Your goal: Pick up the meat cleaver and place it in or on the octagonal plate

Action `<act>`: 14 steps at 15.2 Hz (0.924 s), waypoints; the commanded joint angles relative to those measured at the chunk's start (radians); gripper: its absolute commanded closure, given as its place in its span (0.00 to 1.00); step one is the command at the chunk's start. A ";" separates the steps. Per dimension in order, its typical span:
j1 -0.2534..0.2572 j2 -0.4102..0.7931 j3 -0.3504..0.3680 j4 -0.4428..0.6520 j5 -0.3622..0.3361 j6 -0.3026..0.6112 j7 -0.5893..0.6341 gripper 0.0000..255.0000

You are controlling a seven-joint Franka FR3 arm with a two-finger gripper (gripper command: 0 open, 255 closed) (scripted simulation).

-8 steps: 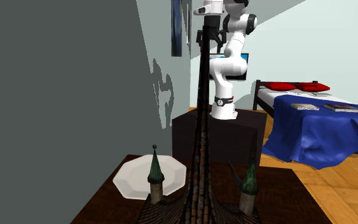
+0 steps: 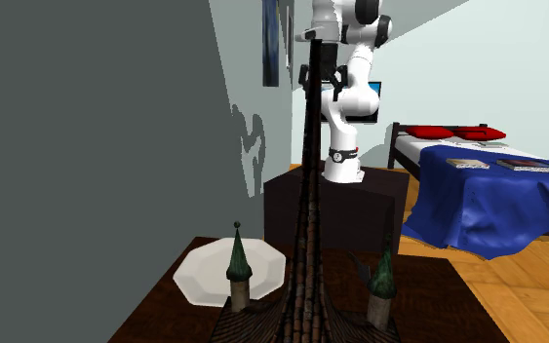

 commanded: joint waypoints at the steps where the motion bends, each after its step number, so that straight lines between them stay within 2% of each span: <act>1: 0.014 0.047 0.009 -0.027 0.005 0.082 -0.013 0.00; 7: 0.048 0.228 0.035 -0.055 0.011 0.307 -0.050 0.00; 14: 0.080 0.480 0.073 -0.024 -0.001 0.546 -0.083 0.00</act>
